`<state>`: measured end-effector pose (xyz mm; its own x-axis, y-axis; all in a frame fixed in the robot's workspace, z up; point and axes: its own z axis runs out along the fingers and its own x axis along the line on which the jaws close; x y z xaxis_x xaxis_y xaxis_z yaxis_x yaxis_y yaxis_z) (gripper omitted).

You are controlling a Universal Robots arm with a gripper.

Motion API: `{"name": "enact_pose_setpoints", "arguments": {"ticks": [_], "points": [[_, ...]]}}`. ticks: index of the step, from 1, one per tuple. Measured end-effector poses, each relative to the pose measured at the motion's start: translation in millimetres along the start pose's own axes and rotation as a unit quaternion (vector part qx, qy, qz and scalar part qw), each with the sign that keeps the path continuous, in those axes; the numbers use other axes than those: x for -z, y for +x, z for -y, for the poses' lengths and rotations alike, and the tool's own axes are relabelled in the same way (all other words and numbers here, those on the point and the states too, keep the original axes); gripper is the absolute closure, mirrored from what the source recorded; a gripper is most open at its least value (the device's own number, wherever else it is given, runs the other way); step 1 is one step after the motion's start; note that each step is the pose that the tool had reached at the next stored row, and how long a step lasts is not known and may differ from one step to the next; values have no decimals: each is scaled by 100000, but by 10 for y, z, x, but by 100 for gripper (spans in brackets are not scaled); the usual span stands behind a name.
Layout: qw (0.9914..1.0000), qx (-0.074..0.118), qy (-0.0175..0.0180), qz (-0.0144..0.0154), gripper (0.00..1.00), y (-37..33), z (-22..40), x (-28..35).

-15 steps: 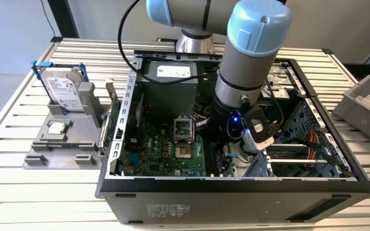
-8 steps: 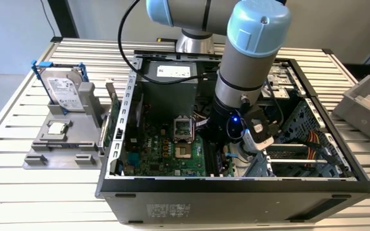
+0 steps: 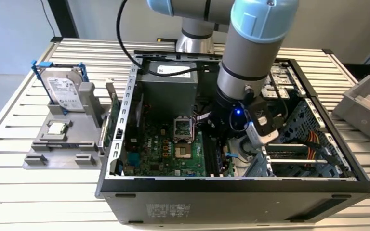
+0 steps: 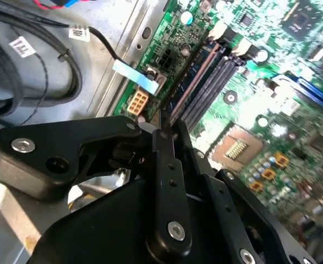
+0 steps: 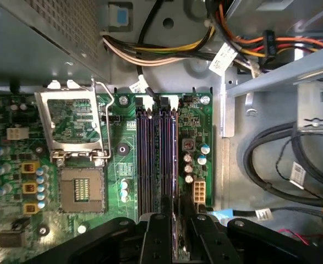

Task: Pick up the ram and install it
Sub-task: 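Insert the ram into the slot, then press down the ram until it locks into place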

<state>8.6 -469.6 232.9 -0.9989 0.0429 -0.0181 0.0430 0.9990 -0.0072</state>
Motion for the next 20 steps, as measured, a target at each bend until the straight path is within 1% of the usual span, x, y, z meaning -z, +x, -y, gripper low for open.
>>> {"name": "enact_pose_setpoints", "arguments": {"ticks": [4, 5, 6, 9, 10, 20], "points": [[100000, 0, -1, 1, 0, -4, 1, 183], [100000, 2, 7, -1, 0, -4, 2, 214], [100000, 1, -13, 2, 0, -5, 2, 230], [100000, -1, -6, -1, 0, -5, 4, 248], [100000, -2, 2, -4, 100, -5, 4, 255], [100000, -3, -4, -3, 100, -6, 5, 312]]}}
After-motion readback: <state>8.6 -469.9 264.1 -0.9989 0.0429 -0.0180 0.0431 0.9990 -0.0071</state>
